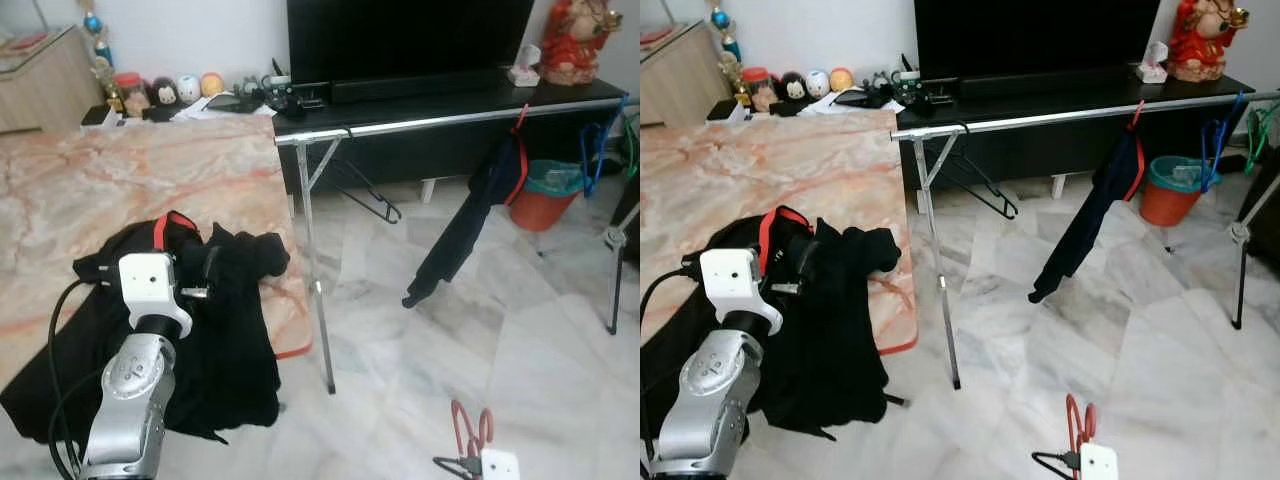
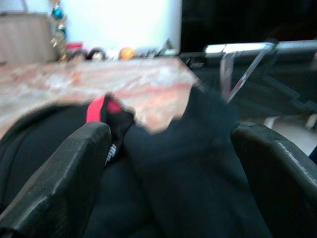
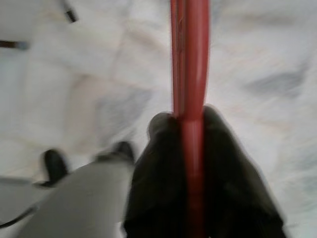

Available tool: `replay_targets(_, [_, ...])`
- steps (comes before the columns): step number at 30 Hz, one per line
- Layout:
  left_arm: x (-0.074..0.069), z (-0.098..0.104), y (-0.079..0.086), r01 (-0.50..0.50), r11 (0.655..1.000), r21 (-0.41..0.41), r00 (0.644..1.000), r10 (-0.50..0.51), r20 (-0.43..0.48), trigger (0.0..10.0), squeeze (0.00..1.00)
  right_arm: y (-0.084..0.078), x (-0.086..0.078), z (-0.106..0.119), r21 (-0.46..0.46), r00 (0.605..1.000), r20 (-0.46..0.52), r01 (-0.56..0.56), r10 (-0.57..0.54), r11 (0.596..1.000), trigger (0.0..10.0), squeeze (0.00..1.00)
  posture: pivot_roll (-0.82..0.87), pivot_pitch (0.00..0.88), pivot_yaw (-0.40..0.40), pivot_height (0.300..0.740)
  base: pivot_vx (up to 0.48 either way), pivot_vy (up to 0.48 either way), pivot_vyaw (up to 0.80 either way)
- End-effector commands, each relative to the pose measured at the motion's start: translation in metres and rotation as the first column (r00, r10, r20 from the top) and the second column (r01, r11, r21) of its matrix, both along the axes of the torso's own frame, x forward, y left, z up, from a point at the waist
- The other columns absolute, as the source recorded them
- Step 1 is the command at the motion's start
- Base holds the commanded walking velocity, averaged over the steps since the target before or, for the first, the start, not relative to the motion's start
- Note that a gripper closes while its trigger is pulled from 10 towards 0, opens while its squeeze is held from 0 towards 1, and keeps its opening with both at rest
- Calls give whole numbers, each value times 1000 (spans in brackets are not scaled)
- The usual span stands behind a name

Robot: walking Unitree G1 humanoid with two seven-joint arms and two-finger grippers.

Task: Hang hanger

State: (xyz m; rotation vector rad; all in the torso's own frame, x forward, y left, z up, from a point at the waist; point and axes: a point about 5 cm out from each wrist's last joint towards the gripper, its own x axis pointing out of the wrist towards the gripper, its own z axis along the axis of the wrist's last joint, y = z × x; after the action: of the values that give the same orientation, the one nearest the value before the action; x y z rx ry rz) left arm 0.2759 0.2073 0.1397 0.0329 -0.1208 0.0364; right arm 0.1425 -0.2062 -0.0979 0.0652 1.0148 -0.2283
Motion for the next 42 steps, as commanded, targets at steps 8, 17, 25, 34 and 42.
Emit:
replay_targets(8, [2, 5, -2, 11, 1000, 25, 1000, -11, 24, 10000, 0, -1, 0, 0, 4, 1000, 8, 19, -19, 1000, 10000, 0, -10, 0, 16, 740, 0, -345, 0])
replay_targets(17, [7, 2, -6, 25, 999, 25, 1000, -25, 12, 10000, 0, 2, 2, 0, 13, 1000, 14, 23, -23, 1000, 10000, 0, -13, 0, 31, 740, 0, -343, 0])
replay_targets(25, [13, 2, -3, 28, 999, 30, 1000, -28, 9, 10000, 0, 5, 4, 1, 16, 1000, 16, 27, -27, 1000, 10000, 0, -11, 0, 42, 740, 0, -345, 0])
replay_targets(34, [20, -9, 8, -15, 999, 32, 999, 16, -39, 10000, 0, 8, 9, 2, 15, 999, 36, 35, -36, 999, 10000, 0, -4, 0, 58, 740, 0, -153, 67])
replay_targets(42, [27, -15, 22, -26, 998, 52, 997, 30, -66, 10000, 0, 13, 12, 3, 22, 997, 47, 62, -63, 998, 10000, 0, -7, 0, 82, 740, 0, 0, 700])
